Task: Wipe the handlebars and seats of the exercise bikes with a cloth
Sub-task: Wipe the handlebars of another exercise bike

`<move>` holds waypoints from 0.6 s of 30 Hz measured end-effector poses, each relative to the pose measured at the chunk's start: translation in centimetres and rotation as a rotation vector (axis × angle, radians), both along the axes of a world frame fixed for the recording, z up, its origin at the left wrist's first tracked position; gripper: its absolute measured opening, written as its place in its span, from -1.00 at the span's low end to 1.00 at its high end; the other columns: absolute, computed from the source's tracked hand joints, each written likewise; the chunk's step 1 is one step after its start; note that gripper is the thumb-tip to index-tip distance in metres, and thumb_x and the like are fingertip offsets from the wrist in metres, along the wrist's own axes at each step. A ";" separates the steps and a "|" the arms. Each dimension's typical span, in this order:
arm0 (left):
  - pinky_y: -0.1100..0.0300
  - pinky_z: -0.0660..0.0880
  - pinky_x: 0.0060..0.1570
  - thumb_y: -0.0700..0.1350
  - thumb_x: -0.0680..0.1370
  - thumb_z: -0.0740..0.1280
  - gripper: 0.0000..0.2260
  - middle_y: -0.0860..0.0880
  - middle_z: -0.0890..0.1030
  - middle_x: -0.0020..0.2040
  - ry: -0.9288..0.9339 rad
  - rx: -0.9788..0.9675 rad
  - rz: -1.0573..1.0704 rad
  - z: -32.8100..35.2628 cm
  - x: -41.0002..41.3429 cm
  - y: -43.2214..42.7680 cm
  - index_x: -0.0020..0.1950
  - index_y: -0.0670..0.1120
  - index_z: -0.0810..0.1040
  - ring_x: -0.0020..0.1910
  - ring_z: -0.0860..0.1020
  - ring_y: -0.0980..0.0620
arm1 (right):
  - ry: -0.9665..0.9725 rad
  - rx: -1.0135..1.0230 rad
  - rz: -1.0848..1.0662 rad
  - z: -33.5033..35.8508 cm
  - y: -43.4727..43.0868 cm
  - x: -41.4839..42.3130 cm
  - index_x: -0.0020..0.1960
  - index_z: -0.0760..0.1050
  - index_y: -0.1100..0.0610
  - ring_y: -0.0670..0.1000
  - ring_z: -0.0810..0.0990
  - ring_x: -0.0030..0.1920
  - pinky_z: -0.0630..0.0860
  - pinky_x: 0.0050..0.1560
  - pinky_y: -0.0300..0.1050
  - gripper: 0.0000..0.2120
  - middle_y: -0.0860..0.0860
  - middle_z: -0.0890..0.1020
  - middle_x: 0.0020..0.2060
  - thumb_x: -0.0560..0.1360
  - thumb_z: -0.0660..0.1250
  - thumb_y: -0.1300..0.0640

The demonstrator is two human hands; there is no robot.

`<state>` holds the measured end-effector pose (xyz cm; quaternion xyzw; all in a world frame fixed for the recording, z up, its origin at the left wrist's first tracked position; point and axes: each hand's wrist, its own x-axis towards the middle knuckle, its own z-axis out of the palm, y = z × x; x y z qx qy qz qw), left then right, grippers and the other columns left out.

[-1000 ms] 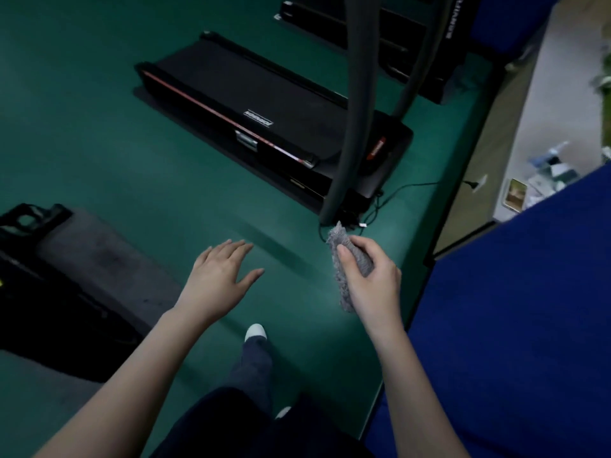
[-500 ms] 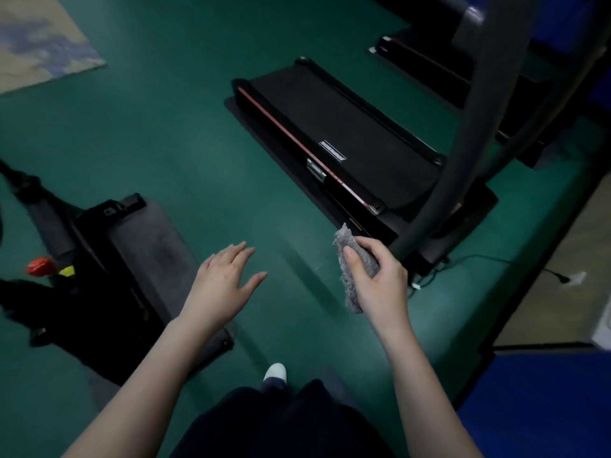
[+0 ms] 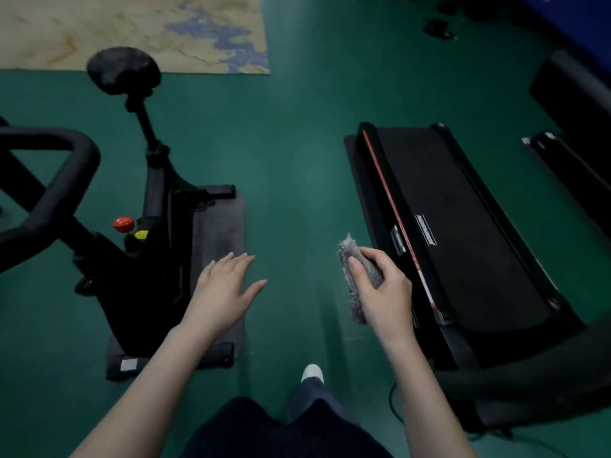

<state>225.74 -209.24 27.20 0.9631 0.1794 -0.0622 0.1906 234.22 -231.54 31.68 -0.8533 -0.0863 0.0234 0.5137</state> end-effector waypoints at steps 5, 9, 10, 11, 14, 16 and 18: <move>0.08 -0.02 0.48 0.19 0.58 0.14 -0.48 0.05 0.27 0.49 -0.066 -0.008 0.139 0.6 3.3 -1.6 0.49 0.00 0.24 0.51 0.10 0.07 | 0.018 0.026 0.128 -0.1 -0.1 5.9 0.02 0.59 0.04 -0.17 0.59 -0.06 0.46 -0.04 -0.37 -0.90 -0.14 0.65 -0.11 0.50 0.38 0.12; 0.09 -0.03 0.49 0.22 0.58 0.11 -0.46 0.08 0.24 0.50 -0.028 0.007 0.249 0.5 3.8 -1.0 0.50 0.02 0.20 0.52 0.08 0.09 | 0.034 0.040 0.229 -0.4 1.3 8.9 -0.03 0.57 -0.04 -0.25 0.58 -0.07 0.41 -0.09 -0.50 -0.91 -0.19 0.64 -0.13 0.50 0.38 0.12; 0.08 -0.03 0.49 0.22 0.58 0.11 -0.46 0.08 0.23 0.51 -0.021 0.007 0.271 0.5 3.9 -0.8 0.50 0.02 0.20 0.52 0.07 0.09 | 0.038 0.039 0.248 -0.5 1.7 9.4 -0.05 0.56 -0.07 -0.26 0.58 -0.07 0.40 -0.10 -0.51 -0.90 -0.20 0.64 -0.13 0.50 0.38 0.12; 0.09 -0.04 0.49 0.23 0.58 0.10 -0.46 0.08 0.23 0.51 -0.020 0.008 0.305 0.5 4.1 -0.4 0.50 0.02 0.20 0.52 0.07 0.09 | 0.041 0.034 0.280 -0.6 2.3 10.2 -0.05 0.56 -0.08 -0.25 0.58 -0.07 0.40 -0.10 -0.51 -0.90 -0.20 0.64 -0.13 0.50 0.38 0.12; 0.09 -0.04 0.48 0.24 0.58 0.10 -0.45 0.08 0.24 0.50 -0.024 0.015 0.384 0.4 5.1 1.0 0.51 0.03 0.20 0.52 0.07 0.10 | 0.049 0.015 0.363 -1.0 4.5 12.4 -0.06 0.56 -0.07 -0.24 0.59 -0.06 0.38 -0.12 -0.54 -0.89 -0.20 0.64 -0.13 0.49 0.39 0.13; 0.10 -0.04 0.48 0.24 0.58 0.09 -0.45 0.09 0.23 0.51 -0.014 0.032 0.414 0.1 5.9 2.2 0.51 0.03 0.19 0.52 0.07 0.10 | 0.043 0.015 0.413 -1.1 6.4 13.7 -0.06 0.55 -0.08 -0.27 0.58 -0.07 0.36 -0.13 -0.55 -0.88 -0.20 0.64 -0.13 0.49 0.40 0.14; 0.10 -0.05 0.49 0.25 0.58 0.08 -0.45 0.09 0.23 0.51 -0.004 0.036 0.434 -0.1 7.1 3.4 0.51 0.04 0.18 0.52 0.06 0.10 | 0.033 0.024 0.457 -1.3 8.4 15.2 -0.08 0.54 -0.11 -0.31 0.57 -0.09 0.36 -0.14 -0.56 -0.85 -0.23 0.64 -0.15 0.48 0.40 0.15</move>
